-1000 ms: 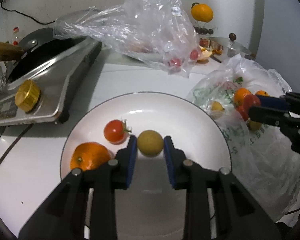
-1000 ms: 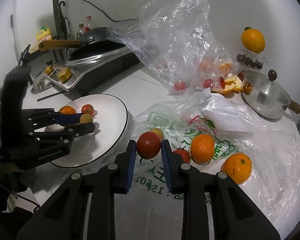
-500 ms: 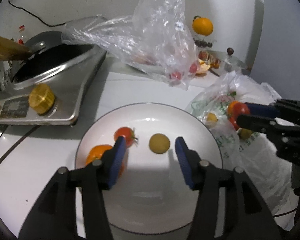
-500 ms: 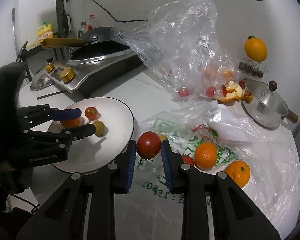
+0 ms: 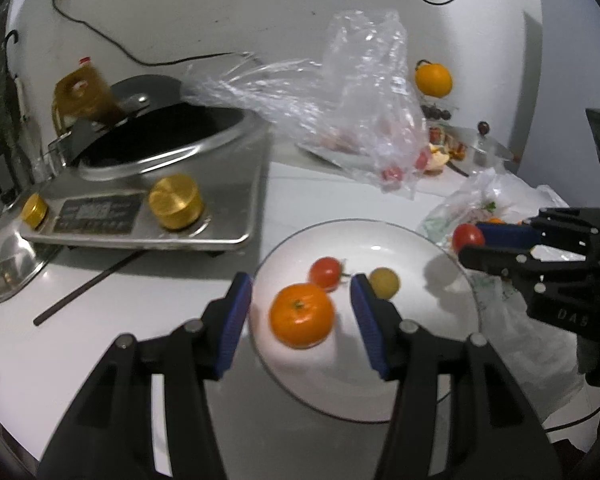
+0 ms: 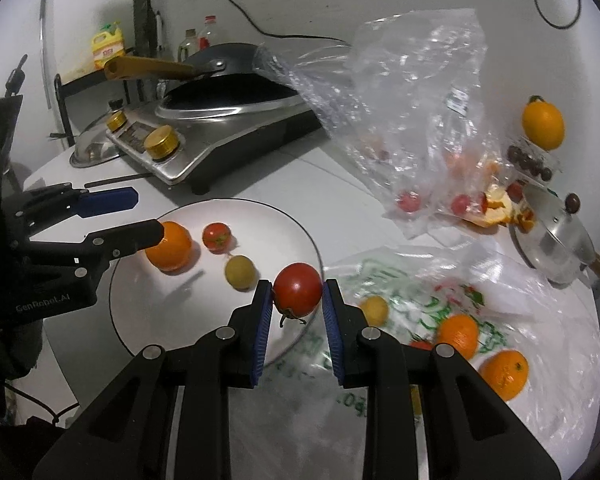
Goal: Organize fruits
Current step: 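Lower the cherry tomato onto the plate and open the right tool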
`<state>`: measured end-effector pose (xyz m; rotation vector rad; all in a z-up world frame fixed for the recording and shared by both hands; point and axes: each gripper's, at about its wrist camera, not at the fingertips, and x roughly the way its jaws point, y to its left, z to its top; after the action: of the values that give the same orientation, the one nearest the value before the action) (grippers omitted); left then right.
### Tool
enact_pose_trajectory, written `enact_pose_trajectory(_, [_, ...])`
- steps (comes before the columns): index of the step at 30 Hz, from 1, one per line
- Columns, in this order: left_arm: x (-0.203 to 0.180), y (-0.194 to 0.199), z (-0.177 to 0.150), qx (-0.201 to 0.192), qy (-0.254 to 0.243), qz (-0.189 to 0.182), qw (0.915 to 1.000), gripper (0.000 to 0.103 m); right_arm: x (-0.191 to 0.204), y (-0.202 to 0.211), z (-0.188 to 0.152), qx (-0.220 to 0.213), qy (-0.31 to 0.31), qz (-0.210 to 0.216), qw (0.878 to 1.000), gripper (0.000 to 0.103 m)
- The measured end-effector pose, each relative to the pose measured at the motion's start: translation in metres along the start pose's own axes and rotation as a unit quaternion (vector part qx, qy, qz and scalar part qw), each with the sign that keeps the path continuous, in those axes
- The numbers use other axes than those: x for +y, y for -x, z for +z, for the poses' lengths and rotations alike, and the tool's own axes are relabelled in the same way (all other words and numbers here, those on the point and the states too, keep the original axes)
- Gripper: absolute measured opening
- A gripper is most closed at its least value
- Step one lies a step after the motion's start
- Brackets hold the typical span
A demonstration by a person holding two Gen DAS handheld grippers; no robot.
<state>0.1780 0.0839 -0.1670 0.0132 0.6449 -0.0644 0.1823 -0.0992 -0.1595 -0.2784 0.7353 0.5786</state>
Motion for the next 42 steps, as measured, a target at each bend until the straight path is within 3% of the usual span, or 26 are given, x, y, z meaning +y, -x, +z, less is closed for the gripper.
enact_pose_trajectory(13, [0.033,-0.008,-0.007,0.005,0.018,0.021,0.9996,0.053,0.015,-0.036,0.018,0.015,0.006,0.006,1.0,0.028])
enact_pose_trajectory(26, [0.054,-0.016,-0.012,0.01,0.036,0.018,0.9991,0.053,0.018,-0.072,0.032,0.03,-0.007,0.004,1.0,0.028])
enact_pose_trajectory(38, [0.054,-0.011,-0.014,0.006,0.04,0.016,0.9991,0.053,0.016,-0.077,0.033,0.039,-0.024,-0.001,0.999,0.028])
enact_pose_trajectory(42, [0.052,-0.007,-0.013,0.002,0.037,0.016,0.9992,0.053,0.017,-0.072,0.032,0.036,-0.025,-0.003,0.999,0.034])
